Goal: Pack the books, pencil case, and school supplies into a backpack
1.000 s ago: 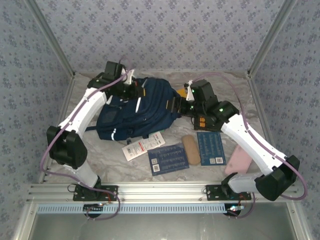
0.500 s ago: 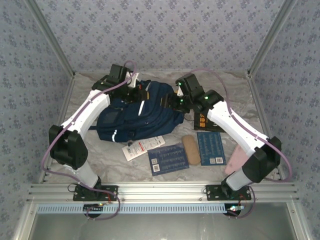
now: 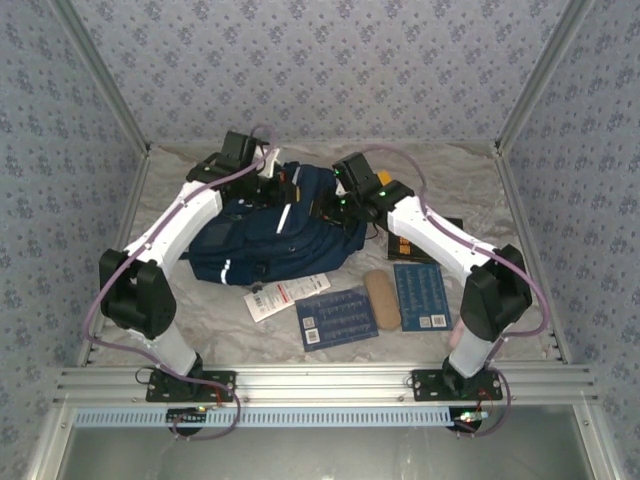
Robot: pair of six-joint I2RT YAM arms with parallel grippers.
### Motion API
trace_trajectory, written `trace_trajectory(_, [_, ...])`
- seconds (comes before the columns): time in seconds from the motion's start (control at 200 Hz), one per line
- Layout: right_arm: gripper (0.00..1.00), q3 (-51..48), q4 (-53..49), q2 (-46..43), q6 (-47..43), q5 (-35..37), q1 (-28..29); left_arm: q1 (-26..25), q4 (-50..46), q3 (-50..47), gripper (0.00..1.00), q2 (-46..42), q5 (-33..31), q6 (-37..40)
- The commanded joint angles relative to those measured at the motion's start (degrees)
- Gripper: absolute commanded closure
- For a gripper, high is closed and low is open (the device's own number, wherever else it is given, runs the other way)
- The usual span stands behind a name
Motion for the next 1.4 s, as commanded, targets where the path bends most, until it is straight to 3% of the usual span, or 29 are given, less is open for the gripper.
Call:
trace_trajectory(0.0, [0.90, -1.47, 6.04, 0.62, 2.42, -2.10, 0.65, -0.94, 6.33, 1.54, 1.00, -2.46, 6.33, -0.44])
trace_trajectory(0.05, [1.00, -1.52, 6.90, 0.14, 2.47, -1.80, 0.50, -0.97, 5.96, 1.70, 1.00, -2.43, 6.34, -0.21])
trace_trajectory(0.175, [1.00, -1.44, 7.84, -1.51, 3.64, -0.71, 0.36, -0.87, 3.83, 2.14, 1.00, -2.57, 4.41, 0.76])
trace_trajectory(0.33, [1.00, -1.43, 7.23, -2.85, 5.84, 0.44, -0.84, 1.04, -0.25, 1.48, 0.56, -5.18, -0.11, 0.07])
trace_trajectory(0.465, [1.00, -2.03, 6.84, -3.93, 7.00, 1.80, -1.38, 4.54, -1.71, -3.72, 0.44, -13.60, -4.22, -0.86])
trace_trajectory(0.605, [1.00, -2.01, 6.52, -4.36, 9.33, 2.03, -1.88, 6.27, -4.88, -11.92, 0.44, -24.15, -7.86, 0.23])
trace_trajectory(0.779, [1.00, 0.33, 4.75, -3.82, 13.97, 1.31, -2.80, 5.41, -4.38, -26.09, 0.57, -35.45, -8.46, -2.51])
trace_trajectory(0.909, [1.00, 4.81, 1.02, -2.02, 20.44, -0.14, -3.06, 3.16, -3.75, -33.81, 0.59, -41.51, -10.10, -5.42])
trace_trajectory(1.139, [1.00, 13.37, -0.95, -0.02, 27.11, -0.89, -2.51, -4.18, -0.13, -41.84, 0.58, -45.92, -15.21, -11.54])
trace_trajectory(1.399, [1.00, 23.17, -8.85, 3.77, 29.94, -1.80, -2.50, -4.83, 8.26, -48.33, 0.50, -47.40, -17.74, -16.25])
